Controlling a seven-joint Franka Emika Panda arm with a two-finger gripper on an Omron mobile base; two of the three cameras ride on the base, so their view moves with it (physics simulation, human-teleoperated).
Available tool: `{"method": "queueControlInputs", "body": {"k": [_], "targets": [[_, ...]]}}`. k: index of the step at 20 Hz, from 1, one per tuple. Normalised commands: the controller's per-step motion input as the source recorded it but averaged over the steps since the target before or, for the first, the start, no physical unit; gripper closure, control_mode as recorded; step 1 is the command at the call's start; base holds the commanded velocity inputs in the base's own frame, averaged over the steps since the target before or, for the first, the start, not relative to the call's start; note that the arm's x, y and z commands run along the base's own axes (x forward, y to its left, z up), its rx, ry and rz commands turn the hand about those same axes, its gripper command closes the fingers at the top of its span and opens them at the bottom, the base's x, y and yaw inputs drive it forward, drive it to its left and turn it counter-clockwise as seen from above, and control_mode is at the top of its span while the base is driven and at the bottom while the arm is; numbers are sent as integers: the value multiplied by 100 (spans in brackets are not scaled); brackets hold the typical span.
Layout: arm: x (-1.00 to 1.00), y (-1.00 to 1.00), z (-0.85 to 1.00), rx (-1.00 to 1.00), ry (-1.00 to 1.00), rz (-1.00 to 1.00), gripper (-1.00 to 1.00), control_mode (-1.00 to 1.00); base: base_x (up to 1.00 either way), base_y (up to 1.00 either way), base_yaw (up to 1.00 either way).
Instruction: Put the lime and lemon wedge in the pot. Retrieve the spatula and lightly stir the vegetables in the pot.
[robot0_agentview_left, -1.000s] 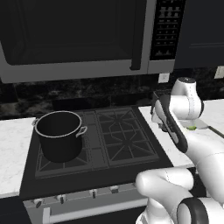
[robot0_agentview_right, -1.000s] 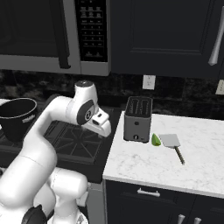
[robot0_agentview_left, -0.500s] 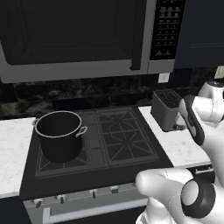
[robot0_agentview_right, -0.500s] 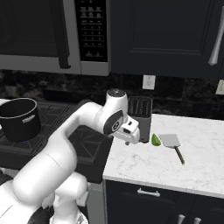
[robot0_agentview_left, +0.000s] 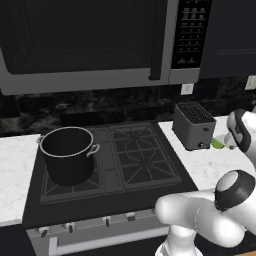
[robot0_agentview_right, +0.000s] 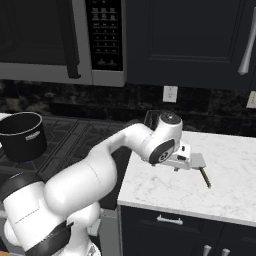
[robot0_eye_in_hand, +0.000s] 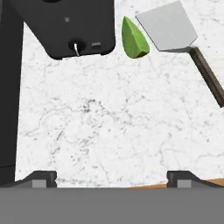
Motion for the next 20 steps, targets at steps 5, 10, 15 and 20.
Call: {"method": "queueControlInputs", "body": {"k": [5, 10, 15, 20], "targets": [[40, -30, -6, -1, 0, 14, -100, -100, 0, 0, 0], [36, 0, -29, -2, -1, 13, -100, -100, 0, 0, 0], [27, 0, -45, -1, -3, 12, -100, -100, 0, 0, 0], [25, 0, -21, -1, -11, 8, -100, -100, 0, 0, 0]]}}
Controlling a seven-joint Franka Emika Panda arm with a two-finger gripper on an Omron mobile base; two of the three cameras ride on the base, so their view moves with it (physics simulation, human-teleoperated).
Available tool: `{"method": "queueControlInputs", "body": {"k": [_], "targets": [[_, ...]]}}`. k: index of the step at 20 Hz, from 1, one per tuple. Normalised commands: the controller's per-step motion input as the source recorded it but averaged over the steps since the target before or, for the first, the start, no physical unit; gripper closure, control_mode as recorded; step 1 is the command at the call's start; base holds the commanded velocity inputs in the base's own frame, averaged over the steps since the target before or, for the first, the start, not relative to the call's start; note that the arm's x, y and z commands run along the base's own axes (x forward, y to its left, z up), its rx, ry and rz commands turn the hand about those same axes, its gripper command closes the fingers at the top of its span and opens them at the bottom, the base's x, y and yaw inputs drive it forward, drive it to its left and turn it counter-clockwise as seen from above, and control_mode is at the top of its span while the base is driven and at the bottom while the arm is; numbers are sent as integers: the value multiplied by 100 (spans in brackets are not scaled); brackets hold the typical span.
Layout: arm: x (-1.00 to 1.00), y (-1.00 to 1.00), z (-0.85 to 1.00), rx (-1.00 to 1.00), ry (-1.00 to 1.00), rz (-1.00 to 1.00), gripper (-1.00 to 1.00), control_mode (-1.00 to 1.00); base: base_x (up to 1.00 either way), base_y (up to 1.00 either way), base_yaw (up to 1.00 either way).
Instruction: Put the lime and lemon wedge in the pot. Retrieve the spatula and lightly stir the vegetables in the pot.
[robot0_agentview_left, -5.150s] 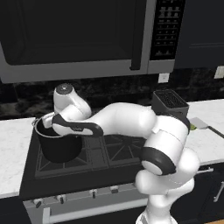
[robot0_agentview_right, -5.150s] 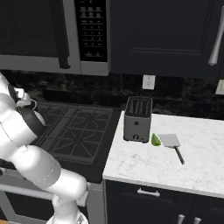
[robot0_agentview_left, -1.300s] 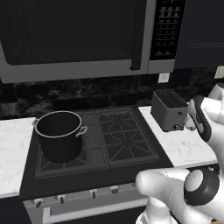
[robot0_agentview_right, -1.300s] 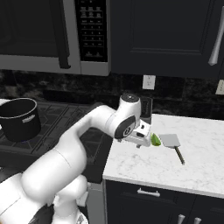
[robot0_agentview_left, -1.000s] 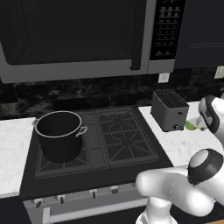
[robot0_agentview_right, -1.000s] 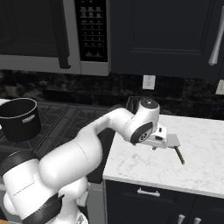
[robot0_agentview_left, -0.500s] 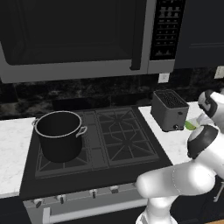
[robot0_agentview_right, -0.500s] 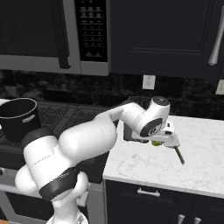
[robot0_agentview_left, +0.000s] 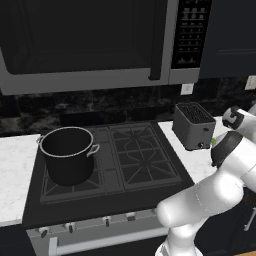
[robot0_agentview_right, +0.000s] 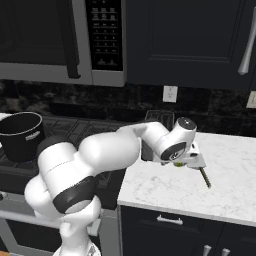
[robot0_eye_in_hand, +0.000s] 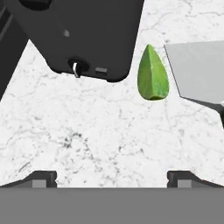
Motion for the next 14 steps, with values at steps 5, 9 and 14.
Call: {"method": "queueControlInputs", "body": {"k": [5, 9, 14], "targets": [[40, 0, -15, -5, -3, 1, -100, -100, 0, 0, 0], [38, -3, -25, -4, 0, 0, -100, -100, 0, 0, 0], [28, -29, -28, -1, 0, 0, -100, -100, 0, 0, 0]]}}
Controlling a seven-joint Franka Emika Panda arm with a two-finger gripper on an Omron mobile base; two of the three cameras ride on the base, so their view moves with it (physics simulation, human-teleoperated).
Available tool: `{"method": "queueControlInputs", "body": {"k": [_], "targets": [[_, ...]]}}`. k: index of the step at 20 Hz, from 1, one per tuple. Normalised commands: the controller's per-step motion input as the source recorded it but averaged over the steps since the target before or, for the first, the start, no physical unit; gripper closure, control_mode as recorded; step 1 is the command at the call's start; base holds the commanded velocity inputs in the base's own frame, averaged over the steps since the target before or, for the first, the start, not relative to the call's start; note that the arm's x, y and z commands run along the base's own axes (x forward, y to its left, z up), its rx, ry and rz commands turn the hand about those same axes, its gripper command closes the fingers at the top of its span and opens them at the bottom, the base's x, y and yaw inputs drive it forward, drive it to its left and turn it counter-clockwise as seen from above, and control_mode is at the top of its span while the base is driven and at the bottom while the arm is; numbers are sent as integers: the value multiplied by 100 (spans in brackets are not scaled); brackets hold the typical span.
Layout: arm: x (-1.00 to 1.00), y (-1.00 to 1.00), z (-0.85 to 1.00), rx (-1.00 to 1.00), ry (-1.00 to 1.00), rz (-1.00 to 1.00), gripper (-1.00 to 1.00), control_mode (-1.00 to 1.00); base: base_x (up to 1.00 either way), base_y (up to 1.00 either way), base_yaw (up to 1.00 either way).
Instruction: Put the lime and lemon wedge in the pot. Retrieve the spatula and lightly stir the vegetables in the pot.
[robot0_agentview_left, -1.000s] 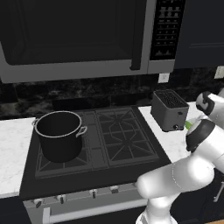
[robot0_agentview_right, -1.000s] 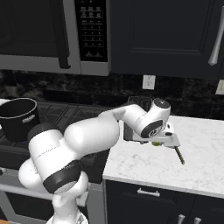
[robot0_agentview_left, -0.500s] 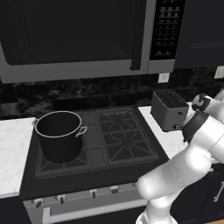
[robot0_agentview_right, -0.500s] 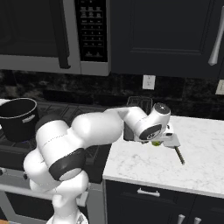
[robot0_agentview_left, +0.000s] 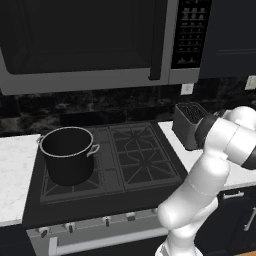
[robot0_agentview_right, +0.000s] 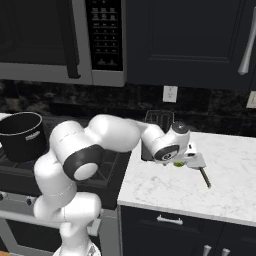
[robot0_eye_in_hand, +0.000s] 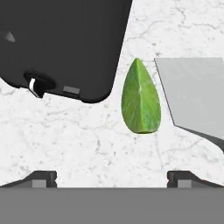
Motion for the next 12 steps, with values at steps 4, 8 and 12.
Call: {"method": "queueControlInputs", "body": {"k": [4, 8, 12], "targets": [[22, -40, -21, 0, -1, 1, -100, -100, 0, 0, 0], [27, -24, -5, 0, -4, 5, -100, -100, 0, 0, 0], [24, -2, -3, 0, -2, 8, -100, -100, 0, 0, 0]]}}
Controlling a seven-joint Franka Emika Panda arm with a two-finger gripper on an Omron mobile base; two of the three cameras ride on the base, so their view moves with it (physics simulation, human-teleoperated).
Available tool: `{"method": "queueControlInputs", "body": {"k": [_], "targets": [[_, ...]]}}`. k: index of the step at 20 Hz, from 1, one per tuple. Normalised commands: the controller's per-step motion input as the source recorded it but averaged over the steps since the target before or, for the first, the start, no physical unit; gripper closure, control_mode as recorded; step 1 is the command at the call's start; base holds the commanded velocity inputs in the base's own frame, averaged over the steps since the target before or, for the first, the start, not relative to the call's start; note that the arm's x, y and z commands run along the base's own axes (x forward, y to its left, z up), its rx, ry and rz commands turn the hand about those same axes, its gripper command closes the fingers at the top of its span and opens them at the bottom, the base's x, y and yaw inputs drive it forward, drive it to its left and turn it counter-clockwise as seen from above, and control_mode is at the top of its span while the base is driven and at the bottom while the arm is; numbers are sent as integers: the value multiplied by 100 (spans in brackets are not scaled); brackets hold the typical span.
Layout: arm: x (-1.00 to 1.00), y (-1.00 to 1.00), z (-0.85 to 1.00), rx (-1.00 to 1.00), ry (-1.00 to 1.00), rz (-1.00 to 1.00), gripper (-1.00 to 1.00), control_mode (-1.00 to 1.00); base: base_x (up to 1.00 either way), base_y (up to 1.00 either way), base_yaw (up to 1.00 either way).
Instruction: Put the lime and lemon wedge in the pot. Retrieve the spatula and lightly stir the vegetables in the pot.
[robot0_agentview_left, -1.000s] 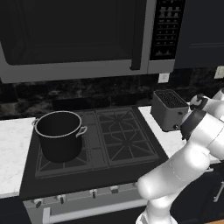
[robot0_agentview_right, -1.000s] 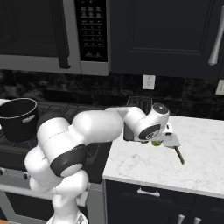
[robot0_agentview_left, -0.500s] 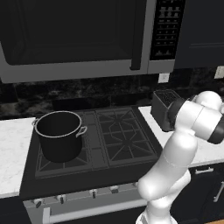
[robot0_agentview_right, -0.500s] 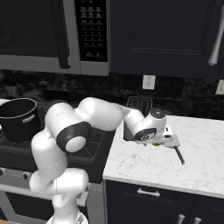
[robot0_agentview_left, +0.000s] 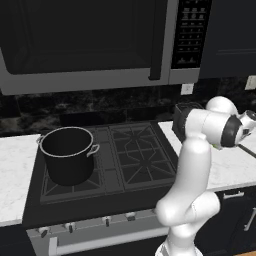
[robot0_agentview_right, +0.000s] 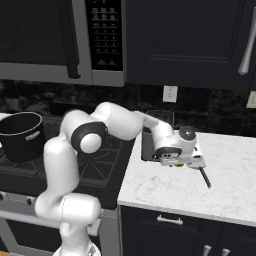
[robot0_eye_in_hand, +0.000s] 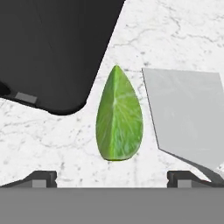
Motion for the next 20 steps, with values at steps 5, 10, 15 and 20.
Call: {"method": "queueControlInputs", "body": {"k": [5, 10, 15, 20], "targets": [[16, 0, -1, 0, -1, 7, -100, -100, 0, 0, 0], [20, 12, 0, 0, 0, 4, -100, -100, 0, 0, 0], [7, 25, -1, 0, 0, 0, -100, -100, 0, 0, 0], [29, 5, -24, 0, 0, 0, -100, -100, 0, 0, 0]]}}
